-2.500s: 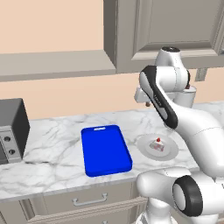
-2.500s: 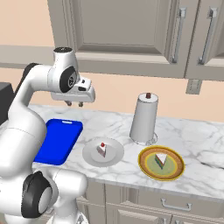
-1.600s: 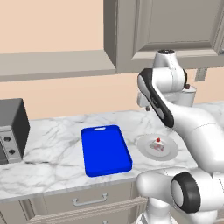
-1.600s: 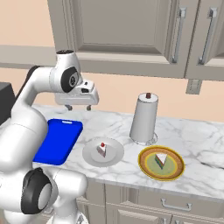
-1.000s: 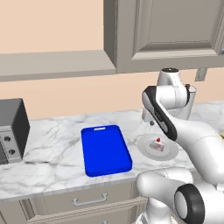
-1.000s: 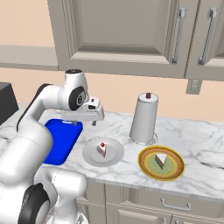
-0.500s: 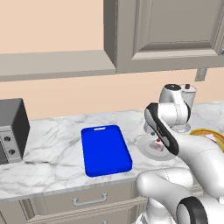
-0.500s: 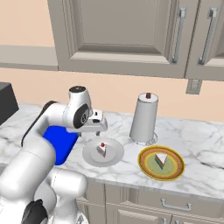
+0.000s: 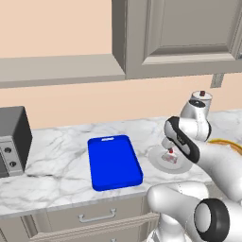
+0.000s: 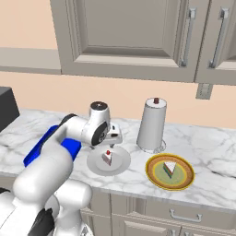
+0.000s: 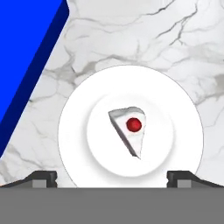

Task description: Move the dessert items from the plates to the tray.

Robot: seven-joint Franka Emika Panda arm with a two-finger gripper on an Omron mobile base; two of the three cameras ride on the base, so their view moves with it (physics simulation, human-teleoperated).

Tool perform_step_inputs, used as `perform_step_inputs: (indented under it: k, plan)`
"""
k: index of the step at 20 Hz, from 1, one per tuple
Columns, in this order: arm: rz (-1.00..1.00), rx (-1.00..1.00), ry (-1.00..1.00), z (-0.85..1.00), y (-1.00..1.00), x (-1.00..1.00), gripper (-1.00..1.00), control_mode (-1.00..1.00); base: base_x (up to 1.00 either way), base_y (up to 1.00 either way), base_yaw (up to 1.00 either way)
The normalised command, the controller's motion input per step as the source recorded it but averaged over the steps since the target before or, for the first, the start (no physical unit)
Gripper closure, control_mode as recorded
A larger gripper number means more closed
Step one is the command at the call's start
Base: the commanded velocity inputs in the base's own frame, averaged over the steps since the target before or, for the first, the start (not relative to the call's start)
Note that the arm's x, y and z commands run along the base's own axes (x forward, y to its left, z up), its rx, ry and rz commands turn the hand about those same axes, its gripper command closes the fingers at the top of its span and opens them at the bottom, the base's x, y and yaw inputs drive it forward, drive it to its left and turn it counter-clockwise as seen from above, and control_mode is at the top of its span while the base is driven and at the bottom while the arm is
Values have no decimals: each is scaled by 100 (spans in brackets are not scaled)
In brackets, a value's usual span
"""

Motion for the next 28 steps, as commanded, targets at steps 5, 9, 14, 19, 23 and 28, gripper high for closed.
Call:
perform_step_inputs:
  k: [5,9,14,19,23,28]
  plan:
    - [10,0,1,-9,-1,2,-100,-100,0,0,0]
    - [7,0,2,-16,-4,3,-100,-100,0,0,0]
    - [5,0,1,-21,-10,9,-100,-100,0,0,0]
    - [1,0,4,-27,-2,17,-100,-100,0,0,0]
    - [2,0,6,-44,0,25,-100,-100,0,0,0]
    - [1,0,1,-37,0,26,-100,-100,0,0,0]
